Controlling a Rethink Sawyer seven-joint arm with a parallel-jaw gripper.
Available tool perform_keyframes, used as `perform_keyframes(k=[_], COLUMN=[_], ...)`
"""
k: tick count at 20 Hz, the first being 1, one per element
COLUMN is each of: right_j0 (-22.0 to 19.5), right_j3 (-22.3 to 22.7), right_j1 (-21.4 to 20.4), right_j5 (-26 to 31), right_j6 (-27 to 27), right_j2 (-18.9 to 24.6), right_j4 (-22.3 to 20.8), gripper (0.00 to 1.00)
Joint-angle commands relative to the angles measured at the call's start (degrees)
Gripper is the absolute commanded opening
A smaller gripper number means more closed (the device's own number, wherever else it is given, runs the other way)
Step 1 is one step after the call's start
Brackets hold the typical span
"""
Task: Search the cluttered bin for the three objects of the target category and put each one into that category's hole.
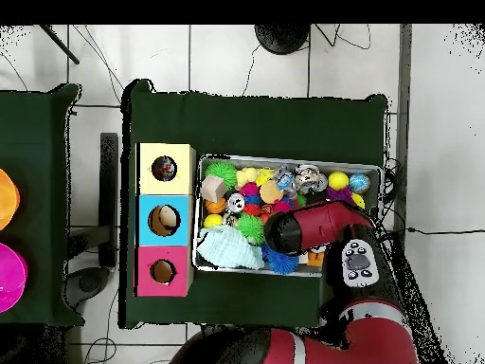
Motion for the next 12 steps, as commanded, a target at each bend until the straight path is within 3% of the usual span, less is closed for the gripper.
perform_keyframes(k=[1, 3, 11, 12], right_j0=[-1.2, -1.61, -4.92, -5.51], right_j3=[-2.83, -2.8, -1.92, -1.69], right_j1=[4.52, 4.71, 5.48, 5.35], right_j5=[-2.78, -1.84, 11.09, 10.55], right_j6=[-0.79, -1.73, -10.67, -10.49], right_j2=[0.65, 1.12, 4.79, 5.49], right_j4=[-3.32, -2.84, 1.8, 2.29], gripper=[1.0, 1.0, 1.0, 1.0])
